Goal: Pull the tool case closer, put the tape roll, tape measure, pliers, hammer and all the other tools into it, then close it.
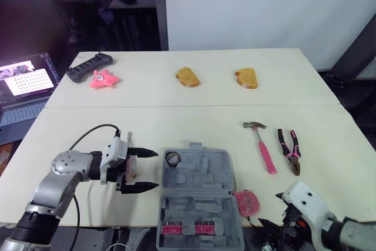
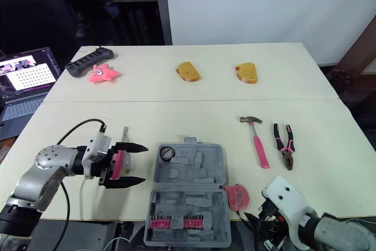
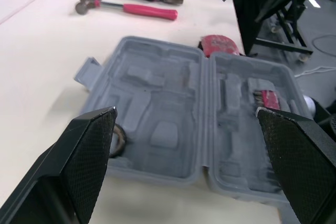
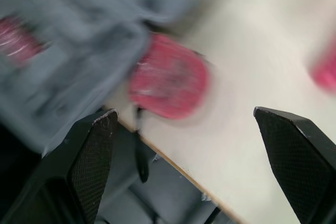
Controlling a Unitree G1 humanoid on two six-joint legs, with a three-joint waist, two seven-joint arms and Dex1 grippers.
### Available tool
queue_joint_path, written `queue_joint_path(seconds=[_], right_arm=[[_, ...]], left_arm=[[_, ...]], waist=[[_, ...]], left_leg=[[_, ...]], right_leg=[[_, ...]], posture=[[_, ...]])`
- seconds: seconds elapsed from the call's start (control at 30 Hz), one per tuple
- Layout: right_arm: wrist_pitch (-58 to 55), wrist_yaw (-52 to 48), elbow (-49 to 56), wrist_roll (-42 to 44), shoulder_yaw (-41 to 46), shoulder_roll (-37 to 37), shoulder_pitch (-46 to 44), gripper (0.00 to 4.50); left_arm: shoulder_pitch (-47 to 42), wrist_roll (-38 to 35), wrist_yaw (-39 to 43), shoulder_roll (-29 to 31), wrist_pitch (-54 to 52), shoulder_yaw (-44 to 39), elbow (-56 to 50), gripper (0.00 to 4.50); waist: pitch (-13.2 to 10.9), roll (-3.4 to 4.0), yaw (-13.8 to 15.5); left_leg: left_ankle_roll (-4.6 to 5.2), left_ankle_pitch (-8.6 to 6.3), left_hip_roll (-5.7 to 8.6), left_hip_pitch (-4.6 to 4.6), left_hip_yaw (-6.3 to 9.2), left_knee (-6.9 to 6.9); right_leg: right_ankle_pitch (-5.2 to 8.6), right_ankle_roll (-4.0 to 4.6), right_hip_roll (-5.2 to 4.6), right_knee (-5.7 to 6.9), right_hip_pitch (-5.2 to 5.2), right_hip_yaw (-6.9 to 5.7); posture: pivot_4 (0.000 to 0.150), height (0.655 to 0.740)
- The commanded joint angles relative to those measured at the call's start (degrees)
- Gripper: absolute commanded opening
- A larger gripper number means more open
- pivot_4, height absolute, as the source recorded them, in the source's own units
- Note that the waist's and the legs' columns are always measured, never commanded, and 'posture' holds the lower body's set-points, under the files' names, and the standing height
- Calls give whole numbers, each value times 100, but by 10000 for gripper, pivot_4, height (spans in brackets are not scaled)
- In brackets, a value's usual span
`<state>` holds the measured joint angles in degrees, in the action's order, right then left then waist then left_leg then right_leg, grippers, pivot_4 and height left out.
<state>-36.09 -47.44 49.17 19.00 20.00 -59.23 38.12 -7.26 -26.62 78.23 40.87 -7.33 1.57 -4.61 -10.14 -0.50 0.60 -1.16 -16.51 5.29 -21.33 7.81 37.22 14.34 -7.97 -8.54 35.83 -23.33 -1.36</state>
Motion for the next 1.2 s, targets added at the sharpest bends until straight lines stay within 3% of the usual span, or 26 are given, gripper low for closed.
queue_joint_path(seconds=[0.03,0.23,0.43,0.63,0.97,1.13,1.2], right_arm=[[1813,-1307,-1078,-666,-692,-912,-849,43990],[3417,-2364,-2497,-1394,-2226,-1249,-2676,43990],[3955,-3052,-3461,-2082,-3661,-473,-4421,43990],[3834,-3100,-3830,-2507,-4203,74,-4942,43990],[3610,-3279,-4104,-2645,-4455,188,-5016,43990],[3399,-3197,-4032,-2493,-4338,293,-5011,28809],[3331,-3145,-3989,-2448,-4281,302,-4976,28824]], left_arm=[[-49,-23,-9,12,-5,-20,-56,45000],[121,-84,-60,82,-59,-133,-280,45000],[490,-127,-173,194,-58,-301,-606,45000],[696,-139,-277,235,-66,-425,-772,45000],[725,-148,-384,259,-88,-455,-826,45000],[734,-144,-397,247,-72,-448,-820,45000],[732,-136,-398,237,-57,-436,-803,45000]], waist=[[-3,-3,-10],[-13,9,20],[-26,2,-14],[-35,12,20],[-35,13,9],[-34,12,15],[-34,12,13]], left_leg=[[0,0,-4,5,-5,1],[0,0,-2,-13,15,-10],[4,-3,-2,-12,20,-7],[0,-1,-2,-11,24,-6],[-3,1,-3,-7,22,-4],[-3,1,-2,-8,23,-3],[-4,2,-2,-8,23,-3]], right_leg=[[-2,-1,3,-8,10,-7],[-14,20,1,-29,5,-28],[-18,15,-4,-49,8,-20],[-20,18,-2,-43,5,-19],[-26,24,1,-40,6,-17],[-27,24,1,-40,6,-17],[-27,24,1,-40,6,-17]], posture=[[1500,7400],[1500,7400],[1500,7400],[1500,7400],[1500,7400],[1500,7400],[1500,7400]])
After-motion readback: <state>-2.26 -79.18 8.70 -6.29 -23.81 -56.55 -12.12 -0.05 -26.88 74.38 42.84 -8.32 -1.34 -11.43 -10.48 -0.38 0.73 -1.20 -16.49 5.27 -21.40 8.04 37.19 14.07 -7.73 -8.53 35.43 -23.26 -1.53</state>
